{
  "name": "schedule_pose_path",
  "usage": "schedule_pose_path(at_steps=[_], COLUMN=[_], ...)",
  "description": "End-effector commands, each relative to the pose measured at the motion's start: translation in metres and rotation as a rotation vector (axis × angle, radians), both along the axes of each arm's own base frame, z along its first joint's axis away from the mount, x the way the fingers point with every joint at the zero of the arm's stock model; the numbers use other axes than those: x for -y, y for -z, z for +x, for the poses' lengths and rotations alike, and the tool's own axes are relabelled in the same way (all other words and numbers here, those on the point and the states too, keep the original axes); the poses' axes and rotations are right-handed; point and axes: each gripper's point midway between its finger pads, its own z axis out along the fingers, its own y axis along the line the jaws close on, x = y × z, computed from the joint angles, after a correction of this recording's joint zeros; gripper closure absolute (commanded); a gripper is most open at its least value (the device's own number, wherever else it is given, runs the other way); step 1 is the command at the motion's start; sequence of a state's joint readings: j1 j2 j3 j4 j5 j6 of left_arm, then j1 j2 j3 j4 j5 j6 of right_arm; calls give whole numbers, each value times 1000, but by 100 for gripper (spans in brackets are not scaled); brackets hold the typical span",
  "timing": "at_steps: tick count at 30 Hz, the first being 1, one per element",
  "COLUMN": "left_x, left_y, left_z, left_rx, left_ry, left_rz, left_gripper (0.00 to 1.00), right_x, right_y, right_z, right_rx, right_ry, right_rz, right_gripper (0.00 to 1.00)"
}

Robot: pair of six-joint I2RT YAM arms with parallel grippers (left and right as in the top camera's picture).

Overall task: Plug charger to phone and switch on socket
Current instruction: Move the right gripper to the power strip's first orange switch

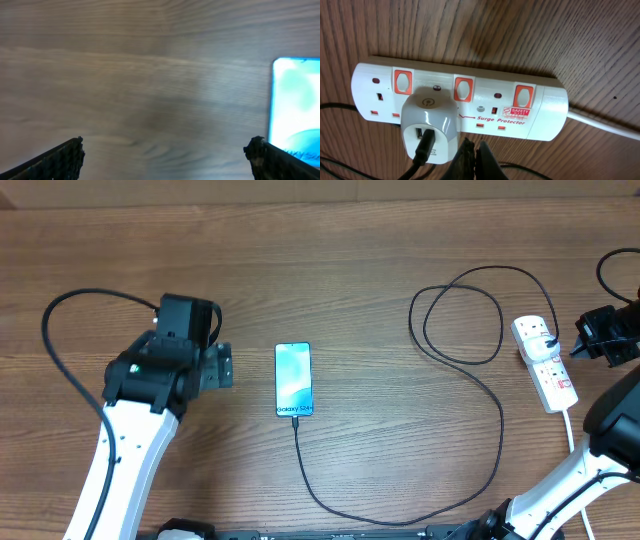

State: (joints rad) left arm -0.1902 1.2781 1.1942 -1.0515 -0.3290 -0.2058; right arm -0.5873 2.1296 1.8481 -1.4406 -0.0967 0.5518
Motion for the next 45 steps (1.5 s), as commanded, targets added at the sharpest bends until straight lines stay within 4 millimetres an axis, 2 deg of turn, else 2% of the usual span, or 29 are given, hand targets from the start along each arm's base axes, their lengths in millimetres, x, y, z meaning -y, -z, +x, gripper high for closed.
schedule_pose_path(at_steps=[1, 4, 6, 8, 11, 16, 19, 25, 31, 35, 39, 45], left_x=[22, 26, 37, 46, 52, 49, 45, 35, 22, 22, 20, 20], left_y=[14, 14, 8, -4, -32, -73, -91, -113, -115, -111, -110, -110], left_z=[3, 4, 8, 10, 9, -8, -22, -41, -50, -52, -53, -53], left_rx=[-48, -41, -6, 45, 156, 299, 358, 447, 455, 439, 432, 430], left_ry=[81, 59, 61, 91, 123, 171, 202, 187, 146, 145, 141, 141], left_rz=[-82, -126, -197, -247, -286, -285, -270, -250, -203, -200, -194, -193], left_gripper=[0, 1, 0, 0, 0, 0, 1, 0, 0, 0, 0, 0], right_x=[3, 4, 7, 7, 5, -4, -9, -17, -14, -9, -8, -8], right_y=[-4, -3, -1, 1, 7, 15, 16, 19, 22, 23, 23, 36], right_z=[5, 4, 3, 2, 3, 4, 13, 18, 12, 5, 6, 4], right_rx=[11, 5, -4, -10, -16, -25, -2, -4, -44, -85, -79, -81], right_ry=[-17, -17, -18, -19, -47, -67, -120, -176, -182, -147, -152, -163], right_rz=[-18, -23, -39, -34, -27, -15, -23, -44, -79, -107, -110, -115], right_gripper=[96, 96, 96, 96, 96, 96, 96, 96, 96, 96, 96, 96])
